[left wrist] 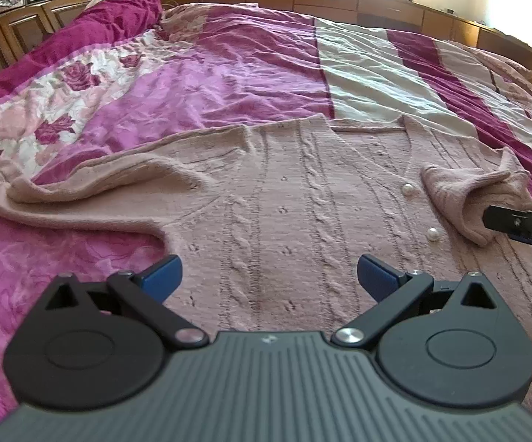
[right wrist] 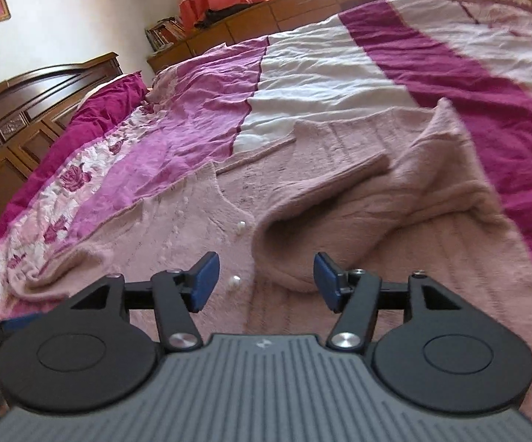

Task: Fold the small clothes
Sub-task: 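Lift the sleeve with the right gripper and lay it across the cardigan front, then grasp the other sleeve cuff with the left gripper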

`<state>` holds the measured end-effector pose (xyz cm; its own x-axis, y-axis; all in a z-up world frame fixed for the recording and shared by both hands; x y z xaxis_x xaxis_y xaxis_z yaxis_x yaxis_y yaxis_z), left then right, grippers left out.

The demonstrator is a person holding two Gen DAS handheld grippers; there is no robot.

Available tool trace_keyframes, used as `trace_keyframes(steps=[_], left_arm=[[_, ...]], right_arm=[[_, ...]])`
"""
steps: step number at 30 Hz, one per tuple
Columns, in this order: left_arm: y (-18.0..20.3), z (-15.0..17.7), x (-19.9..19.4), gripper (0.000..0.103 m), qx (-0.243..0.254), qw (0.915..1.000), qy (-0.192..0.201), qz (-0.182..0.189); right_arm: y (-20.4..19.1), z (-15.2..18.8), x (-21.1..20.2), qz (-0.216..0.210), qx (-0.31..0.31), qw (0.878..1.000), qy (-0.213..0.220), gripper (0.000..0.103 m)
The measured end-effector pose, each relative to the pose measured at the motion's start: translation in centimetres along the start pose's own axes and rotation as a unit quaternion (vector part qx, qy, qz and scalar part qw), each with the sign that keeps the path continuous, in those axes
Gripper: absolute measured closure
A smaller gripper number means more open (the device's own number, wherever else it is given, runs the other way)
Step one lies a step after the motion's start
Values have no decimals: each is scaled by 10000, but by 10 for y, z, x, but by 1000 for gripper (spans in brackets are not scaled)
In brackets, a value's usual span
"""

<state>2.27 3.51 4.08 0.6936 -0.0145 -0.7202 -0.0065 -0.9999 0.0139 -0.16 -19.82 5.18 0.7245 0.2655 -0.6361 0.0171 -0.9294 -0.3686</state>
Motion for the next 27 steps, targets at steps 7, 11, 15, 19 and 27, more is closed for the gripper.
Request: trace_keyframes(steps=[7, 11, 15, 19, 27], left_arm=[[20, -3, -4, 0, 190, 9997, -31, 128], [35, -7, -4, 0, 282, 9992, -73, 264], [56, -14, 0, 0, 434, 9983, -137, 374], [82, -23, 4, 0, 723, 9963, -66, 465], [139, -47, 24, 0, 1301, 9896, 189, 578]], right_arm=[[22, 8, -26, 355, -72, 9991, 223, 37], [44, 8, -37, 377, 249, 9983, 362, 37], [62, 6, -45, 502, 431, 9962, 562, 37], [84, 6, -48, 679, 630, 9934, 675, 37], [116, 15, -38, 857, 937, 9897, 657, 37]])
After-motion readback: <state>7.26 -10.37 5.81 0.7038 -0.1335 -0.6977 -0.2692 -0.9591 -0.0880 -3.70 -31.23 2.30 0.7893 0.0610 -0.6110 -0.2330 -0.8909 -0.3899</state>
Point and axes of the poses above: each gripper's, at about its wrist camera, not at the fingertips, and x roughly the way its jaws point, y to its right, z to its underside, the point moved 2 cm from there along x, roughly the way its jaws point, and after that the axes turned 6 degrees about -y, right-handed, at the moved point
